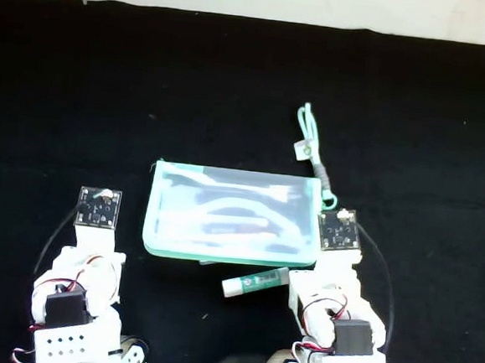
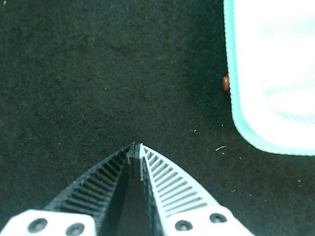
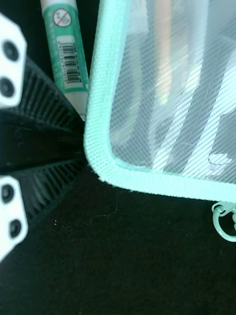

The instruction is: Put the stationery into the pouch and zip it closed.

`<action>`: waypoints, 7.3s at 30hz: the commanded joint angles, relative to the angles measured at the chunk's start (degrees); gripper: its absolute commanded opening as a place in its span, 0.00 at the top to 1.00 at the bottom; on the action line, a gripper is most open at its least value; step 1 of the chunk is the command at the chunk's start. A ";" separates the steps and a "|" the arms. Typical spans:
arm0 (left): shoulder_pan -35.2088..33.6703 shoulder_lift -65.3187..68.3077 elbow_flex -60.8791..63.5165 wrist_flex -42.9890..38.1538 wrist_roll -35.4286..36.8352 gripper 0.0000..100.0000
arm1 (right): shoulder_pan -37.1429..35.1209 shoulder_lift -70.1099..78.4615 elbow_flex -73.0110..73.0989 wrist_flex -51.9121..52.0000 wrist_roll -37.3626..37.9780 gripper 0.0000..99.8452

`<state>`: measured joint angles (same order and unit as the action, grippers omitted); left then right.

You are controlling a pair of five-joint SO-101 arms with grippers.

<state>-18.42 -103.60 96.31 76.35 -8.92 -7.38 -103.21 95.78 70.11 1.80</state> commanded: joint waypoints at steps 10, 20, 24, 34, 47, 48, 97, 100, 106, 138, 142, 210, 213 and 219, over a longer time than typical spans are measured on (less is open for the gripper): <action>2.24 0.13 0.84 0.26 -0.09 0.99 | 0.40 -0.31 7.87 -0.84 0.62 0.99; 6.29 0.04 0.84 -4.48 -0.35 0.99 | 0.66 -0.31 7.96 -15.16 0.62 0.99; 3.74 0.04 -1.10 -11.16 -0.44 0.99 | 0.75 -0.31 7.78 -21.58 0.62 0.99; -2.15 0.48 -27.65 7.12 -10.73 0.90 | 5.23 -0.31 -8.66 5.58 28.84 0.99; -1.89 5.05 -50.33 10.02 -14.15 0.89 | 23.08 1.63 -44.09 6.90 33.41 0.95; -1.89 7.52 -53.49 10.20 -13.89 0.89 | 23.08 3.56 -47.43 7.08 29.80 0.91; 5.32 110.55 -97.27 8.62 -7.30 0.89 | 1.63 178.59 -187.47 5.58 3.78 0.74; 5.32 110.55 -97.27 8.62 -7.30 0.89 | 1.63 178.68 -186.42 3.21 3.78 0.74; 5.32 110.55 -97.19 8.62 -7.30 0.89 | 1.63 178.59 -177.98 -3.56 3.78 0.74; 5.67 109.93 -97.54 9.14 -7.12 0.89 | 2.07 165.41 -197.23 7.08 3.52 0.99; 5.67 109.85 -97.71 9.14 -7.03 0.89 | 1.36 150.55 -196.97 12.09 3.43 0.99; 8.48 42.24 -99.21 18.73 -0.70 0.75 | -34.59 107.56 -172.97 -3.38 3.52 0.99; 8.48 42.95 -100.26 16.70 0.44 0.75 | -34.59 107.56 -172.97 -3.38 3.52 0.99; 8.48 49.27 -100.79 15.47 2.46 0.75 | -38.02 107.47 -173.05 -3.65 3.52 0.99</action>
<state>-9.45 -57.63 -3.38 93.23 -7.16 -43.60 5.27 -77.32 66.68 5.85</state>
